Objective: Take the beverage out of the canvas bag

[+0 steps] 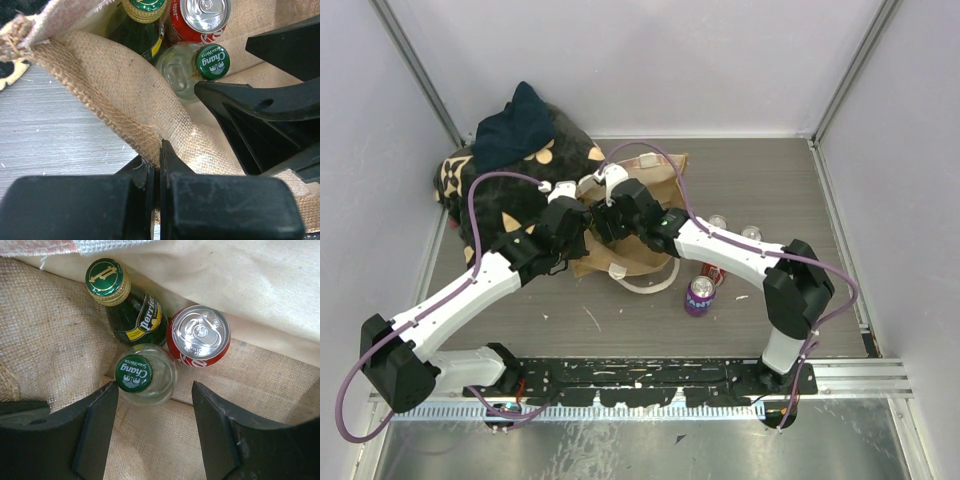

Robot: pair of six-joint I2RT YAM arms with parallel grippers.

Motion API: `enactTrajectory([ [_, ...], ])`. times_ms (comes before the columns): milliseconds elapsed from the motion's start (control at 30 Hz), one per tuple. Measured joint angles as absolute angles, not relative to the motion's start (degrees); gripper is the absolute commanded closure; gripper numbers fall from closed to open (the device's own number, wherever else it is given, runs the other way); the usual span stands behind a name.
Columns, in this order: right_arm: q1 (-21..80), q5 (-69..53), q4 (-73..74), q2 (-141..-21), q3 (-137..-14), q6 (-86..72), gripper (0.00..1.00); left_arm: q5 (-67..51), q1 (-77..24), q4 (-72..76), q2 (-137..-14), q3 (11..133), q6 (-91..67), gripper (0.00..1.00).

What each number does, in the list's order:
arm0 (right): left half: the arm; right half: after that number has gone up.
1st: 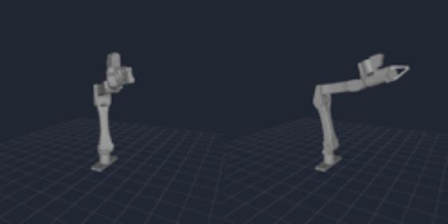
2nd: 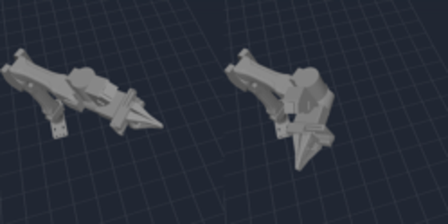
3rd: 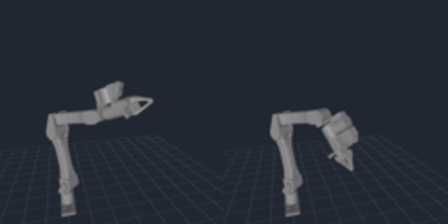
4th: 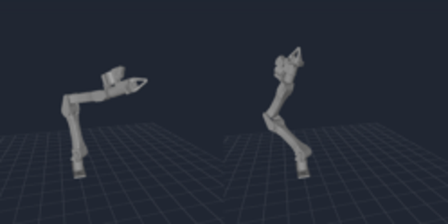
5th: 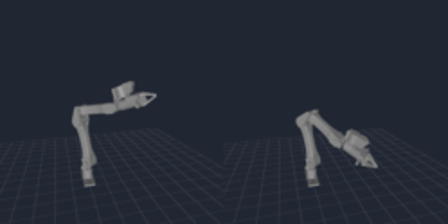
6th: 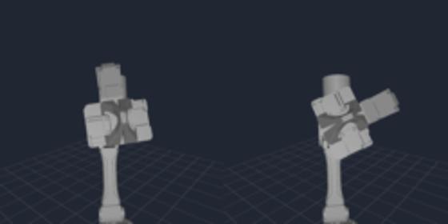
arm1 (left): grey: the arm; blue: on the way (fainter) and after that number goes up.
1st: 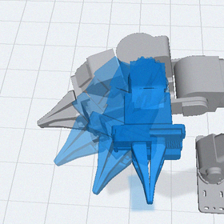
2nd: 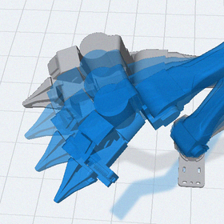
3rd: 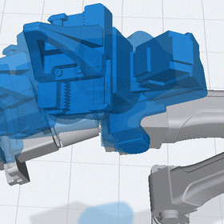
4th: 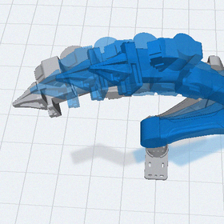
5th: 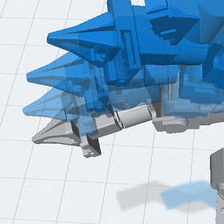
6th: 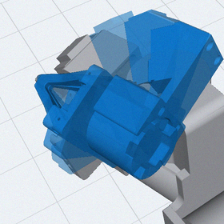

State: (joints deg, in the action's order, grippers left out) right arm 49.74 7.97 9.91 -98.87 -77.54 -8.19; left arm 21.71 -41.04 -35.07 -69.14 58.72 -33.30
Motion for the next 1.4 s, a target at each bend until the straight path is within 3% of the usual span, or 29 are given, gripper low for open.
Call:
enactTrajectory([
  [733, 50.5, 7.1, 8.3, -104.8, -80.4, -6.5, 0.41, 21.7, -41.0, -34.9, -69.7, 58.7, -33.3, 0.94],
  [833, 50.5, 7.2, 7.7, -105.0, -80.4, -6.2, 0.5, 21.7, -41.0, -34.9, -69.7, 58.7, -33.3, 0.94],
  [1033, 50.5, 7.9, 6.9, -105.1, -81.4, -5.0, 0.96, 21.8, -41.0, -34.6, -70.0, 58.7, -33.3, 0.94],
  [1400, 50.8, 7.9, 6.7, -105.0, -81.5, -3.9, 0.99, 21.8, -41.0, -34.5, -70.1, 58.7, -33.3, 0.94],
])
